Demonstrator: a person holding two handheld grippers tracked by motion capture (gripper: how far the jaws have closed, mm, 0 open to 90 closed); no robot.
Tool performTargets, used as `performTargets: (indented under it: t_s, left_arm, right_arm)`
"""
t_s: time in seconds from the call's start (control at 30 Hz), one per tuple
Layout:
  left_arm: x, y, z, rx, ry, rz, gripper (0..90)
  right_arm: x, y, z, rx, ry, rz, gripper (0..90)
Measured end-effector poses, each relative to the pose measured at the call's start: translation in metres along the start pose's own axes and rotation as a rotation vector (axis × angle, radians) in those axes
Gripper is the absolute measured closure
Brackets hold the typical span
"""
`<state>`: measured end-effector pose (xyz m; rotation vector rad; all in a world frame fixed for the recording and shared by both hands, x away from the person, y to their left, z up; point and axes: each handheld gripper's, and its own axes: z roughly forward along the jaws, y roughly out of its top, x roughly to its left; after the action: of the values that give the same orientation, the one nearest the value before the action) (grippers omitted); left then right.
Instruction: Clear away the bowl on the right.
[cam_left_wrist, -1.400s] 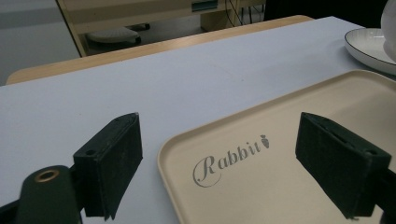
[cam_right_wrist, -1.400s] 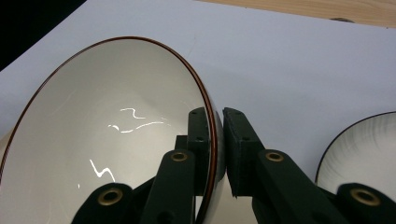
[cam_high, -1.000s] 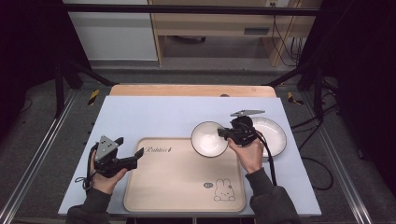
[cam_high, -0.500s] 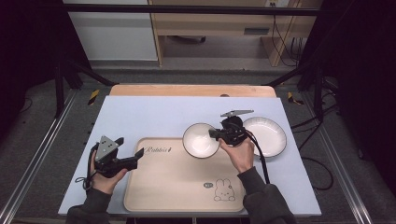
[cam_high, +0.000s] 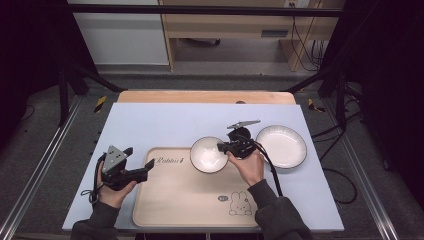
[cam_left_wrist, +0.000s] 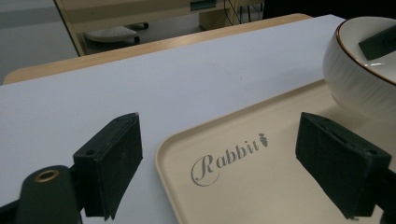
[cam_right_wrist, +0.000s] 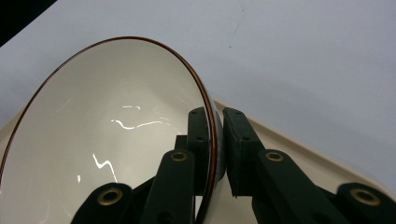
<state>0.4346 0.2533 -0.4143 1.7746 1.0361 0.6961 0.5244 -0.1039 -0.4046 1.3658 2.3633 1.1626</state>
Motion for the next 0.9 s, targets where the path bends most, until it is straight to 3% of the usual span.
performTargets:
  t_s: [0.9]
  left_arm:
    - [0.001, -0.001, 0.001, 0.002, -0.002, -0.006, 14.3]
  right_arm:
    - [0.001, -0.007, 0.032, 0.057, 0.005, 0.009, 81.7]
